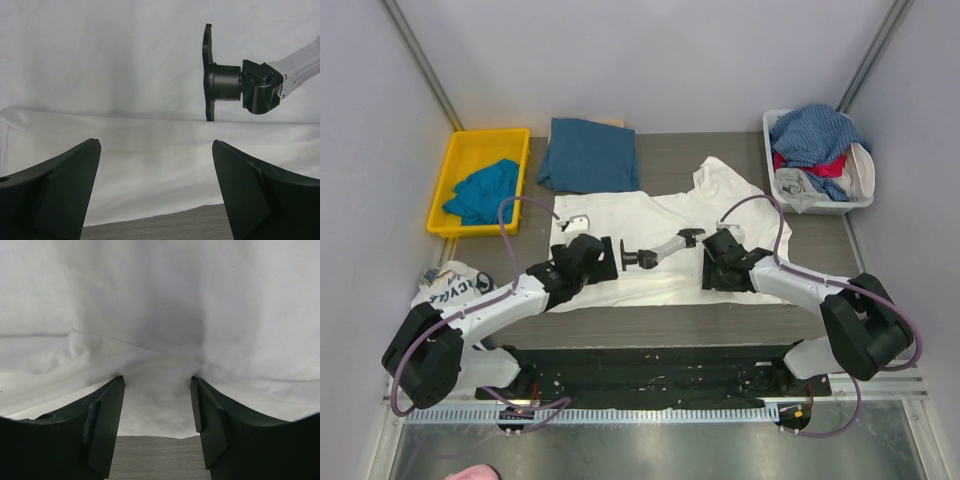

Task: Fold and stack the t-shirts
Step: Fold the tshirt

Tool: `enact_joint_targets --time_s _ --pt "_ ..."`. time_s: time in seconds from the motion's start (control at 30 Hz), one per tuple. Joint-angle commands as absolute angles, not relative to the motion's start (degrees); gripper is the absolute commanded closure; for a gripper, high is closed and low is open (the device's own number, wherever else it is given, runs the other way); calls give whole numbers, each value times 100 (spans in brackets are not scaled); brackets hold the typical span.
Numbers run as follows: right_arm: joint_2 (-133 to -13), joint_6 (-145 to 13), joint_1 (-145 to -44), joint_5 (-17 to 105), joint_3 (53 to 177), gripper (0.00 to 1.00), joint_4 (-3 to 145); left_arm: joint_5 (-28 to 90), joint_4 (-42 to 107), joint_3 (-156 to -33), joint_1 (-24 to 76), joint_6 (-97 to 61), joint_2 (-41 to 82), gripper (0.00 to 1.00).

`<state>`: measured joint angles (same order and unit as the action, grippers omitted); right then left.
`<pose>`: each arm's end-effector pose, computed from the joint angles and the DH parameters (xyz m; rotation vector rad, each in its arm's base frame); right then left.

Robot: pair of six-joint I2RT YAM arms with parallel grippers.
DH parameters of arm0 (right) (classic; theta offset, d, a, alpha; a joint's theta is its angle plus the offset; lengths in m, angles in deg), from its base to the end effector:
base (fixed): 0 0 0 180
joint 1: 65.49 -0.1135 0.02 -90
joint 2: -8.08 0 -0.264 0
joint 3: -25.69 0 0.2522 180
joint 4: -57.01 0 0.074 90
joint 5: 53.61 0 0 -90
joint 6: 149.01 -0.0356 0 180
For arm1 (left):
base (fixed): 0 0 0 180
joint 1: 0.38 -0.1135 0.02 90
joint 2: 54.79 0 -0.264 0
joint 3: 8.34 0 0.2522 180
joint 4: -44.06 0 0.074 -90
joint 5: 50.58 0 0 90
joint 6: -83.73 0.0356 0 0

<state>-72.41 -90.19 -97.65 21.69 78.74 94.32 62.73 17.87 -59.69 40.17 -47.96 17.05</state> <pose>0.2135 0.1235 0.1596 0.0536 2.6355 0.0206 0.1970 -0.1500 0.1984 -0.2119 2.3052 -0.2441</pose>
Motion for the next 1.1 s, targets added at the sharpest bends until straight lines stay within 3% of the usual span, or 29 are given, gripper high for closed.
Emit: enact_joint_targets --time_s 0.0,0.47,0.7,1.07 --pt "-7191 -9495 -9967 2347 7566 36 9582 6613 1615 -5999 4048 -4722 1368 0" --pt "-6269 -10436 -10626 2039 7531 36 10855 6860 1342 -6078 4040 -4713 1130 0" --pt "-5600 -10270 -10653 1643 8075 35 10989 6877 1342 -6174 4048 -4678 1201 0" --pt "-7408 -9698 -11047 1925 9296 35 9820 7396 912 -6394 3979 -4441 841 0"
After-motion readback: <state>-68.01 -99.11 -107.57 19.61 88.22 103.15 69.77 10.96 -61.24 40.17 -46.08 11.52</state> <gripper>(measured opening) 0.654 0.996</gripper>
